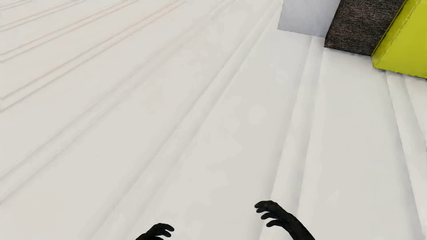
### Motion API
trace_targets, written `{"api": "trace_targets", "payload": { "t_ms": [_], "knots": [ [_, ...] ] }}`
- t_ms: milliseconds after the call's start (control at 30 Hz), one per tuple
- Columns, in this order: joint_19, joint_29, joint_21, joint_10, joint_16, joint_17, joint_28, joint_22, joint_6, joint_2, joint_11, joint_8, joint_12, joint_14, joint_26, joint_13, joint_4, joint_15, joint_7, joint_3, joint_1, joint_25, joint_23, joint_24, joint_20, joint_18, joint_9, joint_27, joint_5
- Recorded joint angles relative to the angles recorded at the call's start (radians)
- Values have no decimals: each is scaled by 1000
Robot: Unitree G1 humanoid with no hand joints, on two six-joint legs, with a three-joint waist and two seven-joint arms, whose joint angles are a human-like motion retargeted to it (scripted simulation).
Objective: Extend forward
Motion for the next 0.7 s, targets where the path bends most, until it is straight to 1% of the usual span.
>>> {"api": "trace_targets", "payload": {
  "t_ms": [67, 100, 133, 167, 200, 233, 267, 333, 367, 433, 467, 500, 533, 600, 633, 700],
  "knots": [
    [0, 0, -79, -5, -29, 6, 0, 148, -8, 5, -14, 0, 10, 7, 0, 14, -4, 20, 0, -27, 2, 0, -119, 0, 2, 0, -20, 0, -2],
    [0, 0, -108, -11, -38, -9, 0, 221, -13, 10, -25, 0, 9, 15, 0, -25, -5, 29, 0, -21, 4, 0, -166, 0, -7, 0, -27, 0, -1],
    [0, 0, -135, -10, -46, -31, 0, 287, -17, 18, 6, 0, 1, 21, 0, -100, -5, 19, 0, 1, 5, 0, -192, 0, -18, 0, -31, 0, 2],
    [0, 0, -153, -8, -47, -63, 0, 333, -23, 26, -262, 0, -5, 25, 0, -207, -5, 306, 0, 33, 5, 0, -197, 0, -34, 0, -34, 0, 6],
    [0, 0, -167, -10, -43, -102, 0, 378, -30, 38, -268, 0, -19, 29, 0, -332, -5, 482, 0, 73, 6, 0, -177, 0, -56, 0, -34, 0, 9],
    [0, 0, -154, -12, -34, -152, 0, 428, -40, 54, -278, 0, -43, 27, 0, -474, -4, 450, 0, 116, 10, 0, -129, 0, -88, 0, -32, 0, 12],
    [0, 0, -111, -12, -20, -201, 0, 474, -57, 70, -289, 0, -67, 16, 0, -631, -4, 429, 0, 158, 11, 0, -47, 0, -116, 0, -30, 0, 14],
    [0, 0, 25, -3, 17, -286, 0, 554, -99, 101, -313, 0, -115, -25, 0, -954, -5, 442, 0, 234, 8, 0, 183, 0, -157, 0, -20, 0, 18],
    [0, 0, 130, -2, 38, -322, 0, 601, -120, 118, -325, 0, -149, -41, 0, -1113, -6, 462, 0, 273, 9, 0, 330, 0, -200, 0, -12, 0, 20],
    [0, 0, 393, 2, 91, -363, 0, 653, -169, 151, -349, 0, -200, -67, 0, -1403, -10, 498, 0, 365, 8, 0, 712, 0, -261, 0, 8, 0, 27],
    [0, 0, 526, 3, 114, -371, 0, 680, -190, 164, -360, 0, -229, -78, 0, -1509, -8, 516, 0, 417, 4, 0, 914, 0, -295, 0, 16, 0, 33],
    [0, 0, 660, 5, 133, -377, 0, 700, -209, 176, -425, 0, -255, -90, 0, -1583, -8, 572, 0, 469, 0, 0, 1093, 0, -321, 0, 26, 0, 39],
    [0, 0, 695, 11, 145, -386, 0, 715, -221, 189, -99, 0, -271, -105, 0, -1629, -10, 572, 0, 515, -3, 0, 1232, 0, -335, 0, 35, 0, 44],
    [0, 0, 695, 32, 159, -411, 0, 742, -235, 205, -106, 0, -277, -137, 0, -1682, -12, 572, 0, 575, -13, 0, 1407, 0, -337, 0, 47, 0, 54],
    [0, 0, 695, 39, 164, -426, 0, 753, -240, 209, -106, 0, -266, -148, 0, -1688, -12, 572, 0, 588, -19, 0, 1455, 0, -320, 0, 47, 0, 58],
    [0, 0, 695, 48, 164, -454, 0, 780, -239, 211, -101, 0, -224, -157, 0, -1675, -15, 572, 0, 586, -33, 0, 1481, 0, -285, 0, 38, 0, 64]
  ]
}}
